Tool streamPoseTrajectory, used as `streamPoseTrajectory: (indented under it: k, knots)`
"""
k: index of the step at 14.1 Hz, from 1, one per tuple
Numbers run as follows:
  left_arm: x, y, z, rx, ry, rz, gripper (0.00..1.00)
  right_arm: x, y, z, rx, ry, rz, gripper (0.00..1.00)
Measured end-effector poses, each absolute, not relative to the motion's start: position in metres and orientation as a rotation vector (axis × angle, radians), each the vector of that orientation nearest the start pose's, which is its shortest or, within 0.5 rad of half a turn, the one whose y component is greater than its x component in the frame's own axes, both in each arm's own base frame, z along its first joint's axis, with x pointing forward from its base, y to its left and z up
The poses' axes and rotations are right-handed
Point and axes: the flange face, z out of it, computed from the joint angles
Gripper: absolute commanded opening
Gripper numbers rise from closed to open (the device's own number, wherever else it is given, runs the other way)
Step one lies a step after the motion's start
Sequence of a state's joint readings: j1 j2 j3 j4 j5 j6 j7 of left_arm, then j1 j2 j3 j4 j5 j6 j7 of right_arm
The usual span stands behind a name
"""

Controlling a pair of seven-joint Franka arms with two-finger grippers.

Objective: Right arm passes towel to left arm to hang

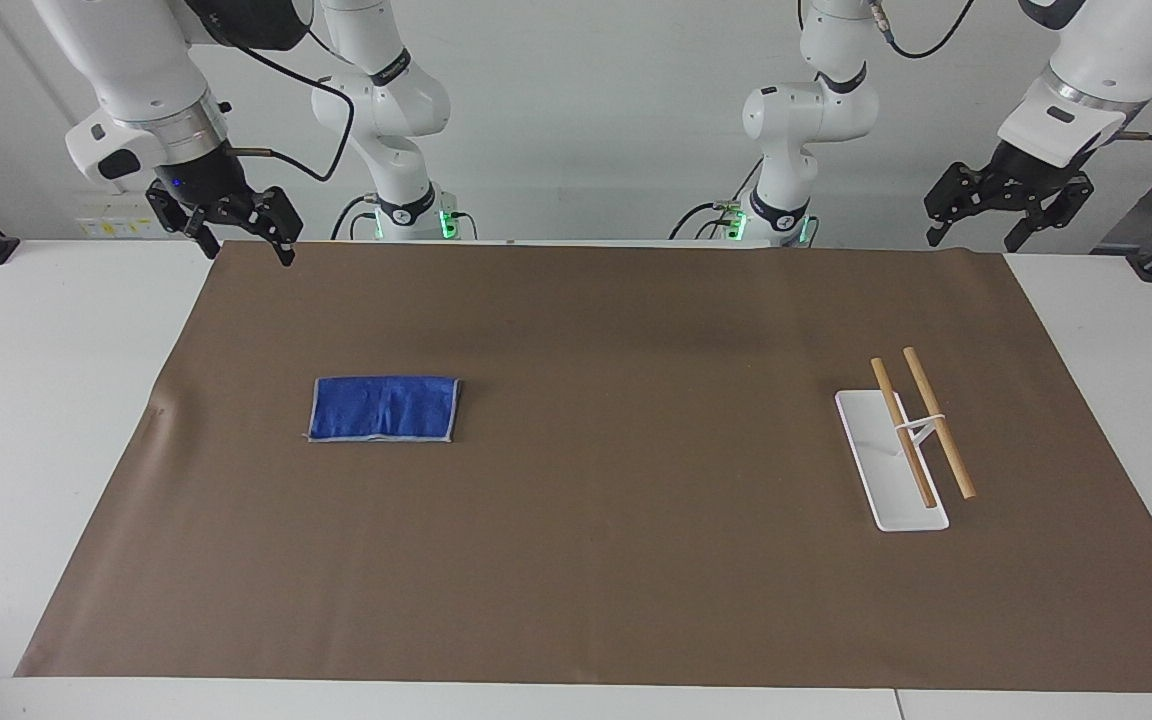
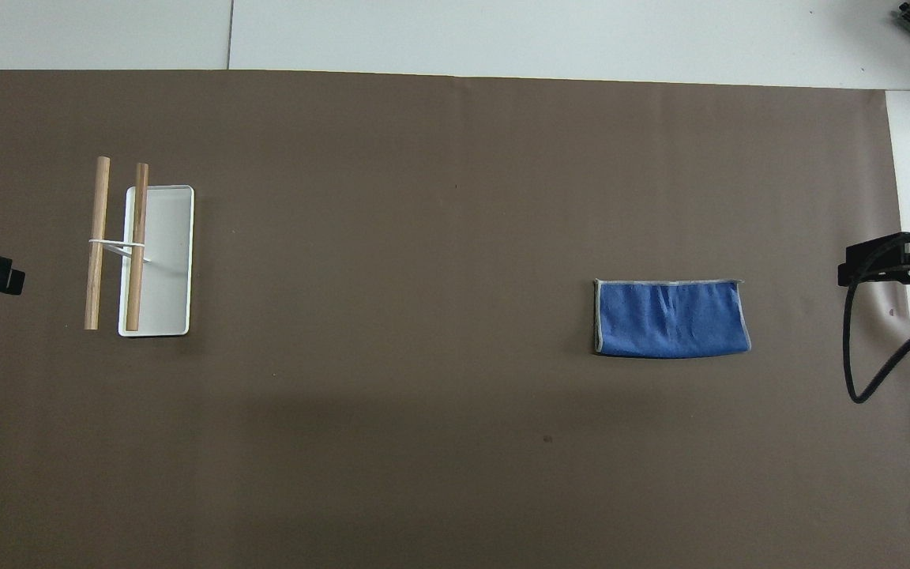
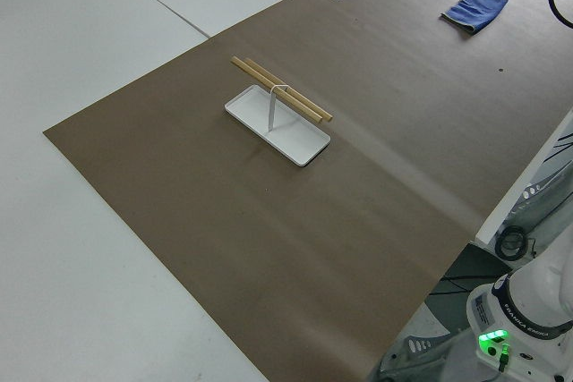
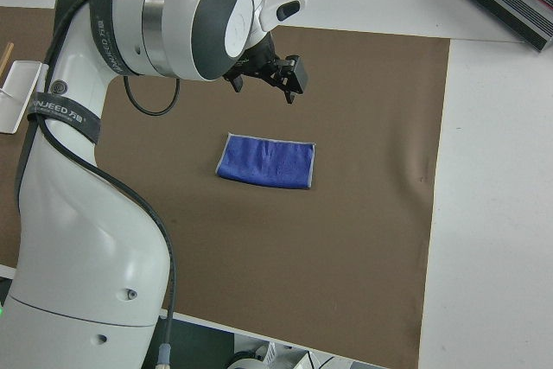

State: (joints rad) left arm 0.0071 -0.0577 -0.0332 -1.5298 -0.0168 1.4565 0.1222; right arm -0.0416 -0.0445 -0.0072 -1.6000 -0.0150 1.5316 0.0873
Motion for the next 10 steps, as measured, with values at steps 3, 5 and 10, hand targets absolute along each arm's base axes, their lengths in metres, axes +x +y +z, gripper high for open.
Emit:
streamPoseTrajectory:
  k: [3, 5, 10]
  knots:
    - [0.5242, -0.0161, 0.6648, -3.148, 0.236, 0.024, 1.00, 0.5358, -0.0278, 0.6316, -3.149, 0.215, 0.038, 1.00]
    - [0.5242, -0.0159, 0.6648, -3.148, 0.235, 0.024, 1.00, 0.5357, -0.0277, 0.6312, -3.149, 0.215, 0.039, 1.00]
    - [0.5242, -0.0157, 0.6648, -3.148, 0.235, 0.024, 1.00, 0.5352, -0.0267, 0.6262, -3.149, 0.212, 0.049, 1.00]
